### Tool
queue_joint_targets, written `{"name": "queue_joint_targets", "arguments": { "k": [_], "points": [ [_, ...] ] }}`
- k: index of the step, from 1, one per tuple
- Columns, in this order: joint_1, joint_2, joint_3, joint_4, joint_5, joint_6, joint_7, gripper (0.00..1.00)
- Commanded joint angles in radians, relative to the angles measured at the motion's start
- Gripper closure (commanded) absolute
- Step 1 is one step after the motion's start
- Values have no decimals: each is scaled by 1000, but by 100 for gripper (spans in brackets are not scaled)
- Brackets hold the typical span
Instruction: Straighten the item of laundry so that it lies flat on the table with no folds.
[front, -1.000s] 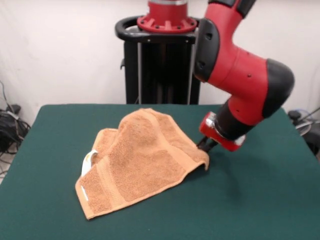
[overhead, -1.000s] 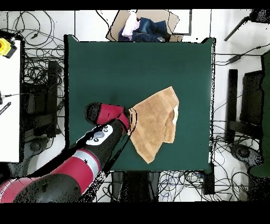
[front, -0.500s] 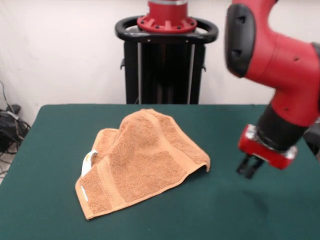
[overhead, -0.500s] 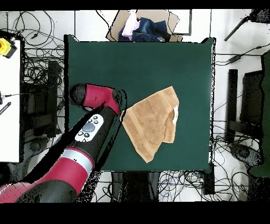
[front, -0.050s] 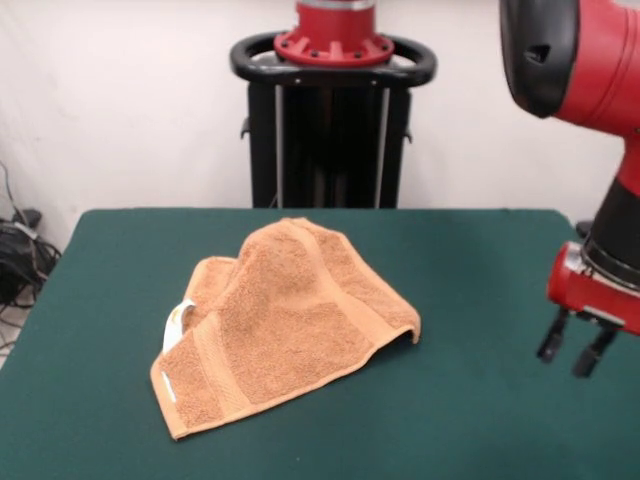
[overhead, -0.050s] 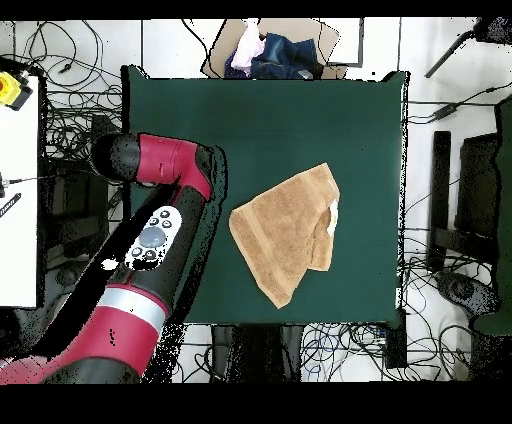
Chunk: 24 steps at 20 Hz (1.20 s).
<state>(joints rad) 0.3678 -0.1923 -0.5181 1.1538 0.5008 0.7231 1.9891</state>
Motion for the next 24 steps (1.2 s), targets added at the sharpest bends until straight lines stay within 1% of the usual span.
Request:
{"name": "queue_joint_targets", "arguments": {
  "k": [1, 4, 7, 11, 14, 16, 24],
  "points": [
    [25, 36, 77, 50, 5, -63, 264, 0],
    [20, 29, 89, 84, -17, -75, 221, 0],
    [24, 48, 69, 98, -39, -35, 215, 0],
    [48, 136, -22, 59, -78, 73, 269, 0],
    [64, 204, -81, 42, -85, 81, 312, 0],
    [72, 226, -103, 50, -86, 67, 320, 0],
    [97, 249, -177, 108, -108, 70, 312, 0]
  ]
}}
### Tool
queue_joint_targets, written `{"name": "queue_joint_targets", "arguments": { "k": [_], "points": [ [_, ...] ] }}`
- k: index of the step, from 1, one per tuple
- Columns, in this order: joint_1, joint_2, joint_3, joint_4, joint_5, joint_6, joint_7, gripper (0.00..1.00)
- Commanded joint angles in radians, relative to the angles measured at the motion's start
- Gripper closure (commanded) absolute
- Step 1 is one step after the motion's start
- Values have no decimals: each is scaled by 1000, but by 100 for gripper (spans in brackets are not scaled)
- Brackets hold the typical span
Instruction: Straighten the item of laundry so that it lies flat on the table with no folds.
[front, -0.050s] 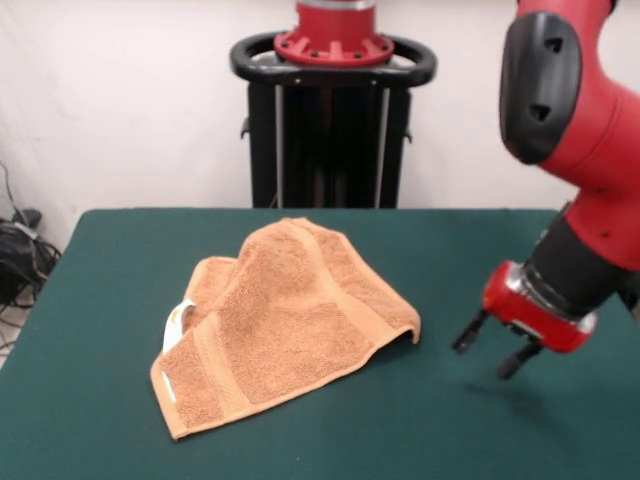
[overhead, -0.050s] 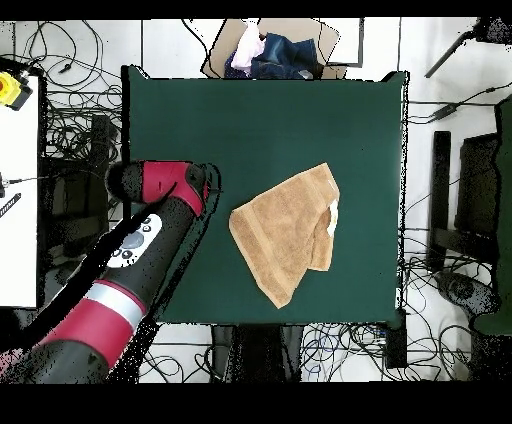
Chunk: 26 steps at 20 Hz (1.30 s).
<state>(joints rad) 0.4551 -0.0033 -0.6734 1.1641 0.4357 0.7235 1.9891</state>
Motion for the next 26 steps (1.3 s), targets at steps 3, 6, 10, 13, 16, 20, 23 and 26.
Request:
{"name": "queue_joint_targets", "arguments": {
  "k": [3, 6, 10, 13, 16, 20, 23, 26],
  "points": [
    [17, 76, -53, 96, -51, 91, 314, 0],
    [19, 108, -87, 63, -50, 129, 335, 0],
    [22, 160, -134, 13, -49, 192, 352, 0],
    [22, 186, -151, -12, -44, 214, 359, 0],
    [20, 223, -183, -49, -34, 256, 377, 0],
    [18, 259, -209, -78, -23, 284, 392, 0],
    [16, 270, -199, -70, -11, 240, 393, 0],
    [1, 296, -171, -86, 14, 193, 408, 0]
  ]
}}
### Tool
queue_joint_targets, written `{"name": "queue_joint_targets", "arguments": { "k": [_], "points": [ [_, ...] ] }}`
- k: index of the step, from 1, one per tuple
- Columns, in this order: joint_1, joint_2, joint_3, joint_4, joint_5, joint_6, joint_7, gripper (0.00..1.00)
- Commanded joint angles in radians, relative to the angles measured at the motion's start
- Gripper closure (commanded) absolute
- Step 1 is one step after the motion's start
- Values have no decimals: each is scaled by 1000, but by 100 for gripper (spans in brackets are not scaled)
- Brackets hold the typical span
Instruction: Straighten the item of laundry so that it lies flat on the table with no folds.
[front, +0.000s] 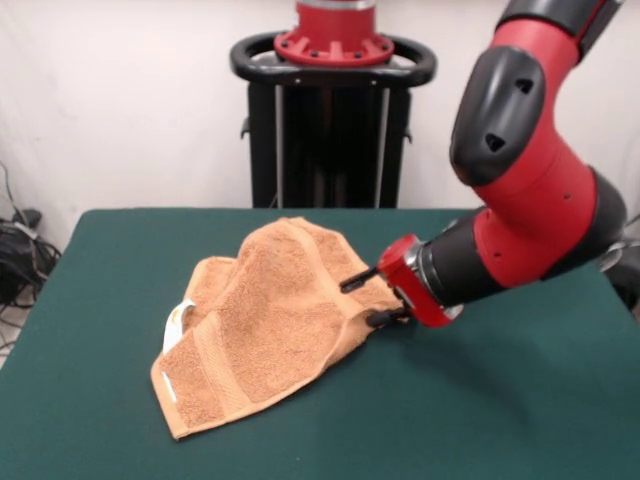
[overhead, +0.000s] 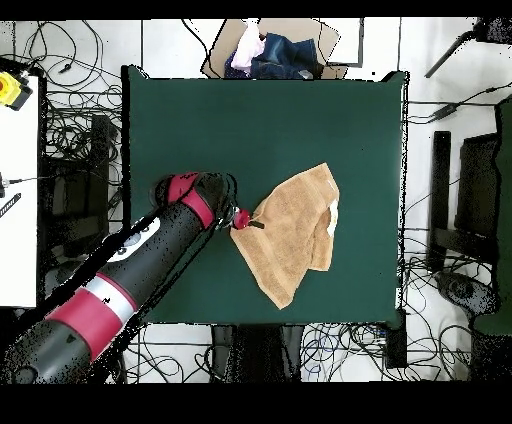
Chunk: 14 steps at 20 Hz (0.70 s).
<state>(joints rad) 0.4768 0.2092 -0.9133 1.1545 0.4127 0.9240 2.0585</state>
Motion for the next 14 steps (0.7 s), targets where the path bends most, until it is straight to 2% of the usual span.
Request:
{"name": "queue_joint_targets", "arguments": {
  "k": [1, 5, 8, 9, 14],
  "points": [
    [-27, 99, 71, -91, 47, -18, 352, 0],
    [-42, 142, 78, -134, 71, -57, 392, 0],
    [-40, 139, 86, -126, 73, -94, 393, 0],
    [-39, 138, 89, -123, 73, -104, 392, 100],
    [-42, 103, 119, -95, 63, -142, 342, 100]
  ]
}}
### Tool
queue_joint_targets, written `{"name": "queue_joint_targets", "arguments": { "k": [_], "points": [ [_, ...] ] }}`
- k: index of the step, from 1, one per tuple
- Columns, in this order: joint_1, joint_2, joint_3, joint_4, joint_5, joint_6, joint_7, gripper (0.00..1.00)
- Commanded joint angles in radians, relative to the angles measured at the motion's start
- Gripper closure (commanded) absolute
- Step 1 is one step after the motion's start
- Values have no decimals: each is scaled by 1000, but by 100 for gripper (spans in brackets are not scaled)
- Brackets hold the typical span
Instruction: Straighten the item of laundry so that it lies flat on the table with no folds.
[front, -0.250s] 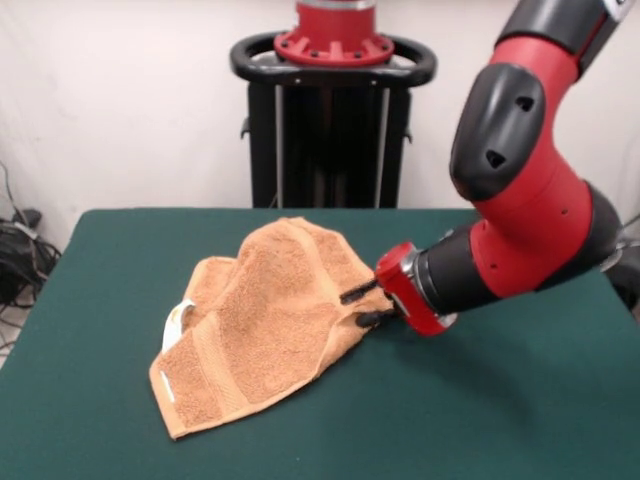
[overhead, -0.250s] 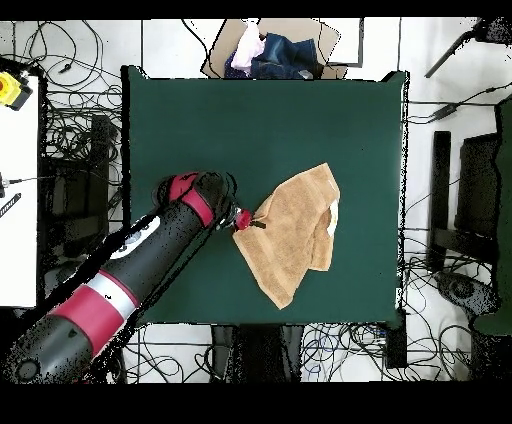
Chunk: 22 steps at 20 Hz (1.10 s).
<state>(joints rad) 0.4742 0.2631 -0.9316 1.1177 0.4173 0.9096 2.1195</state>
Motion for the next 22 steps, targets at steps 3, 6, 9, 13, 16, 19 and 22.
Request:
{"name": "queue_joint_targets", "arguments": {
  "k": [3, 6, 9, 13, 16, 19, 22],
  "points": [
    [-39, 31, 146, -44, 55, -134, 266, 100],
    [-37, 12, 153, -29, 53, -139, 254, 100],
    [-36, -29, 174, -6, 57, -152, 228, 100],
    [-47, -121, 225, 30, 83, -197, 198, 100],
    [-61, -216, 282, 66, 106, -243, 170, 100],
    [-80, -307, 339, 97, 125, -284, 142, 100],
    [-96, -372, 381, 122, 133, -315, 130, 100]
  ]
}}
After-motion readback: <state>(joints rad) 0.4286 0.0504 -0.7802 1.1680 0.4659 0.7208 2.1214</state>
